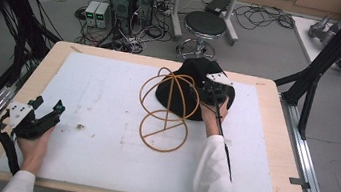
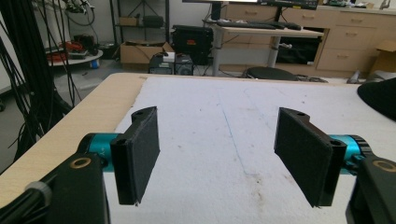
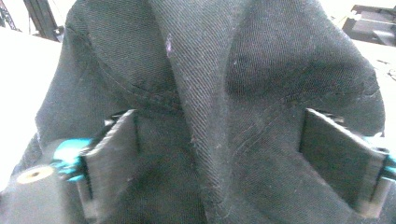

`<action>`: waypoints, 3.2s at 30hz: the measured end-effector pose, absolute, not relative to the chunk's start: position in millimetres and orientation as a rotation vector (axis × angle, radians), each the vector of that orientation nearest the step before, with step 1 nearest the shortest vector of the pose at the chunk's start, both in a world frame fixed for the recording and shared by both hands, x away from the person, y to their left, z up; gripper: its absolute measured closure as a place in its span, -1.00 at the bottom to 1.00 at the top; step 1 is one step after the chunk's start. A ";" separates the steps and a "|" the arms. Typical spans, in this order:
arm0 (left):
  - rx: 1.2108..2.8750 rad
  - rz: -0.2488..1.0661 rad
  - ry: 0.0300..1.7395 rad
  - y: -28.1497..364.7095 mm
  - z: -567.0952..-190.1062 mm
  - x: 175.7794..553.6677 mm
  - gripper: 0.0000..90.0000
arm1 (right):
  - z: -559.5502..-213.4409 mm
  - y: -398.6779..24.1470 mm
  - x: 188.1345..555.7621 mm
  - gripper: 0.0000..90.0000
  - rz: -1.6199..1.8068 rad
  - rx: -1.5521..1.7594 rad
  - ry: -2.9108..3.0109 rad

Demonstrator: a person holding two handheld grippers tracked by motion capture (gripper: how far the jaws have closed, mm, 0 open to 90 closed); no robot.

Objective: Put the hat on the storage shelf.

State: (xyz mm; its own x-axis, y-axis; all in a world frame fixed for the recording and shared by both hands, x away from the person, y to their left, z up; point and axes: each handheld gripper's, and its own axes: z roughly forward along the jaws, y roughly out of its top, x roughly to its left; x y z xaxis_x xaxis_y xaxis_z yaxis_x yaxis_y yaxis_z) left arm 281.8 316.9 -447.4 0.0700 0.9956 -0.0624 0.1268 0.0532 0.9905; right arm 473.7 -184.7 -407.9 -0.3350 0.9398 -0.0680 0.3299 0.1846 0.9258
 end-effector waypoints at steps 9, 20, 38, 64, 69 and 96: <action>1.293 1.043 1.266 316.5 -448.2 282.9 -0.31 | -406.3 -181.2 470.0 0.62 1.061 1.183 1.804; 1.289 1.041 1.272 318.2 -448.0 283.3 -0.31 | -404.6 -192.8 471.1 0.93 1.170 1.214 1.828; 1.277 1.039 1.274 319.5 -447.4 282.2 -0.31 | -385.9 -209.7 457.5 0.93 1.271 1.264 1.681; 1.282 1.035 1.272 318.7 -447.3 285.3 -0.31 | -306.7 -245.3 419.0 0.93 1.308 1.099 1.471; 1.292 1.059 1.251 317.1 -446.1 284.9 -0.31 | -289.9 -244.2 412.7 0.93 1.315 1.065 1.450; 1.293 1.047 1.239 313.6 -445.6 286.5 -0.31 | -228.7 -238.9 374.6 0.93 1.492 0.948 1.329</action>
State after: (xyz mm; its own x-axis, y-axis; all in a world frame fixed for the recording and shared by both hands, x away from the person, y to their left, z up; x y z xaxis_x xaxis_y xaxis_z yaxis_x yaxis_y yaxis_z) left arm 286.5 313.6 -445.6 0.0932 0.9940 -0.0564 0.1100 0.0461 0.9929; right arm 374.6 -238.9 -228.7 -0.3042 0.9524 -0.0201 -0.1294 -0.0204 0.9914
